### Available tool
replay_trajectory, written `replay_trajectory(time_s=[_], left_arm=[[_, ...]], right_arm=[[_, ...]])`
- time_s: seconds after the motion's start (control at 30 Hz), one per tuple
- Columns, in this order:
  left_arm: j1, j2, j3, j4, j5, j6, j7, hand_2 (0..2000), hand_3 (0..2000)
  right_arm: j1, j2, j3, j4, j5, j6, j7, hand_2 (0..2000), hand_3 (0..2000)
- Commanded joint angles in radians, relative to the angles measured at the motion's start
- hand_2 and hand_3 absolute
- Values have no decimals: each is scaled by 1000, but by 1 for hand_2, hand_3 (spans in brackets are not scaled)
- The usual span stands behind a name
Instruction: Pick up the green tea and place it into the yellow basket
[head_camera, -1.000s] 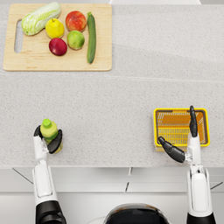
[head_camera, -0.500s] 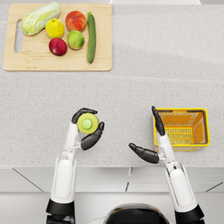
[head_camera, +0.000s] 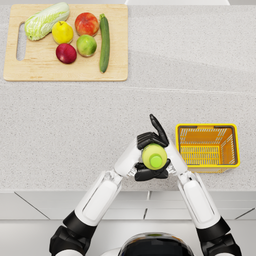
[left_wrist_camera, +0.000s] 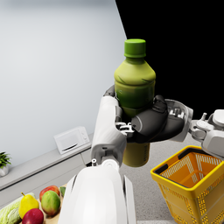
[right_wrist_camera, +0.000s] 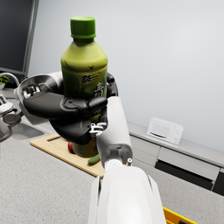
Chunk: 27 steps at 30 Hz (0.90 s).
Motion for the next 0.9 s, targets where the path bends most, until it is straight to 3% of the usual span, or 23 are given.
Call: replay_trajectory(time_s=[0.03,0.13,0.17,0.2,0.33,0.4,0.5,0.57,0.6,0.7,0.83,0.87,0.9], left_arm=[[10,5,112,2,-2,-8,-4,2000,2000],[13,-19,127,-15,-2,-51,-3,2000,2000],[10,-32,130,-34,-3,-69,-4,639,1673],[11,-39,132,-47,-4,-59,-3,0,1347],[-34,-127,29,-174,-2,7,6,0,40],[-83,-192,-68,-239,-4,34,7,0,0],[-177,-252,-296,-299,-5,44,8,0,0],[-231,-258,-417,-287,-6,46,8,0,0],[-251,-255,-461,-275,-6,47,8,0,0],[-253,-240,-529,-217,-6,48,8,0,0],[-227,-228,-520,-131,-7,49,8,0,0],[-228,-226,-517,-119,-7,49,8,0,0],[-227,-223,-512,-114,-7,49,8,0,0]], right_arm=[[45,-45,82,7,-1,48,0,2000,980],[52,-39,84,5,-1,135,-9,2000,1960],[54,-36,82,2,-2,139,-4,2000,2000],[56,-31,78,0,-3,142,-2,2000,2000],[82,-33,12,-14,-8,97,-6,2000,2000],[93,-43,-64,-14,-7,81,-7,2000,2000],[105,-49,-268,-22,-5,-13,-1,2000,2000],[98,-42,-406,-24,-5,-54,2,2000,2000],[92,-41,-460,-14,-5,-39,1,2000,2000],[43,-50,-602,25,-5,-70,6,2000,2000],[-72,-78,-624,4,-6,-84,4,2000,2000],[-90,-80,-609,-7,-6,-75,-44,2000,2000],[-97,-81,-596,-28,-6,-87,-129,2000,2000]])
